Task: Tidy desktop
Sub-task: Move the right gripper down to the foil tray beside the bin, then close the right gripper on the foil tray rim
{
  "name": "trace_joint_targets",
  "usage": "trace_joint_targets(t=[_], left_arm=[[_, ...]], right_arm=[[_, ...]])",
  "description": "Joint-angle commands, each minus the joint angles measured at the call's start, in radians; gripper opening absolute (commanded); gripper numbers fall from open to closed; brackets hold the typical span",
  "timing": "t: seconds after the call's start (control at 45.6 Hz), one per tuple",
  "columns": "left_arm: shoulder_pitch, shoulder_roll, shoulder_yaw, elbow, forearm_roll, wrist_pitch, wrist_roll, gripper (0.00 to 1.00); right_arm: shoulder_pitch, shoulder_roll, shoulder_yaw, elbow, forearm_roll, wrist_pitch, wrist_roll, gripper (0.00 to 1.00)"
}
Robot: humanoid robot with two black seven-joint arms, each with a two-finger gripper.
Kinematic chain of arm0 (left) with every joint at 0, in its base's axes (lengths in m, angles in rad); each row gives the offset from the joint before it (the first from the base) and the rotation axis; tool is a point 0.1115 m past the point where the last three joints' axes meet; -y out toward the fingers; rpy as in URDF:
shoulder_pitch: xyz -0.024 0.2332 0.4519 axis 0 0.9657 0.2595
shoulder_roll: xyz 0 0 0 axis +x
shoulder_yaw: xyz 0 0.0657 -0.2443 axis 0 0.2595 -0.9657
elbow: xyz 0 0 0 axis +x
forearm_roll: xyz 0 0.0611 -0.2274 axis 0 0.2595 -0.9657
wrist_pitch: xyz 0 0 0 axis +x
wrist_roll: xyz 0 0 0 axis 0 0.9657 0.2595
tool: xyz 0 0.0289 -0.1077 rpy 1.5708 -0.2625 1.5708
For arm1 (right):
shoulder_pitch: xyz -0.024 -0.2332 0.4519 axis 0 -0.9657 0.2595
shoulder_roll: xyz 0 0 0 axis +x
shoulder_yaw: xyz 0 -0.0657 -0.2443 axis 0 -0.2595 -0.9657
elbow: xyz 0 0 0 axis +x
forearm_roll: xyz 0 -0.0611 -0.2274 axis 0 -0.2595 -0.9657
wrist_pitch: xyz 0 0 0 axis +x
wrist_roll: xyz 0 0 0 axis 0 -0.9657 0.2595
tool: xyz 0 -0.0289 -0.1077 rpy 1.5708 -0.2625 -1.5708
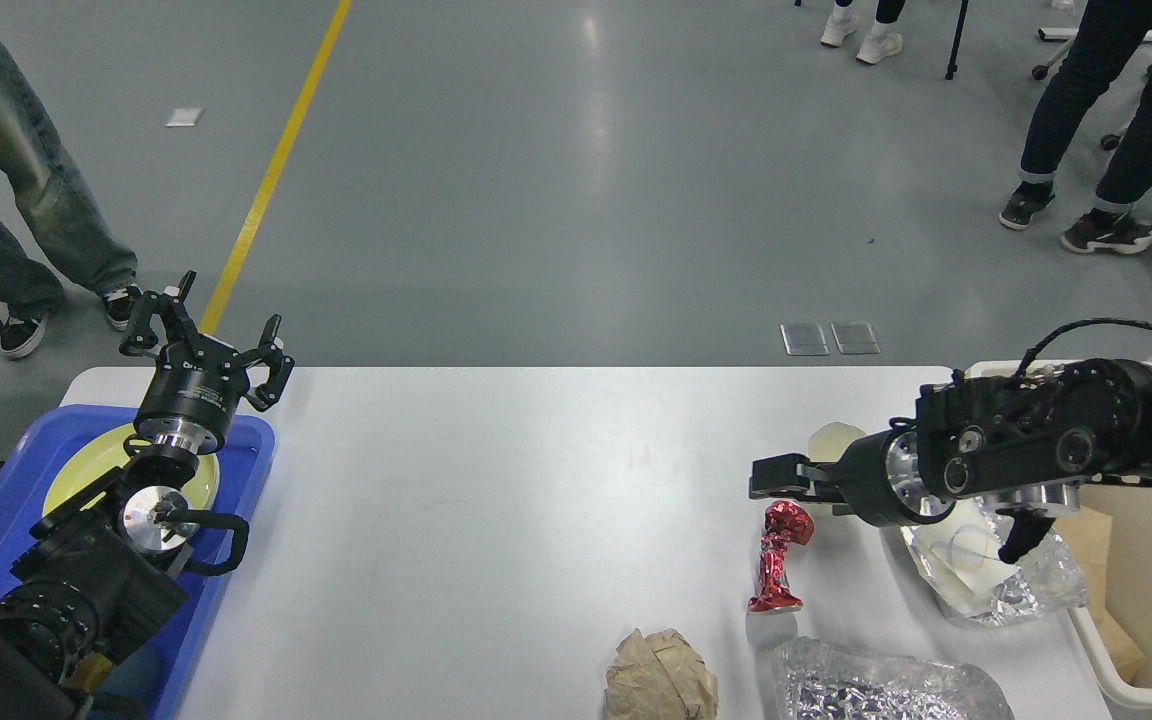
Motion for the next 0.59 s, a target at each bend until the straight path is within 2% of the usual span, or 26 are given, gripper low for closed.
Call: trace_joint_targets(t=[0.0,0.263,0.57], left_arm=[[0.001,0.001,0.0,0.0,0.0,0.0,0.0,0.96],[-0.001,0.001,0.0,0.0,0.0,0.0,0.0,0.96],[0.001,0.0,0.0,0.0,0.0,0.0,0.0,0.96]], right_arm=[[-0.083,-0.038,0.002,-0.076,0.005,-0.019,0.002,1.0],[-0.175,-0.089,0.005,-0.096,0.003,-0.028,0.007,1.0],[-0.258,-0.077,-0.004,-0.102,-0.014,-0.143,0.01,1.0]])
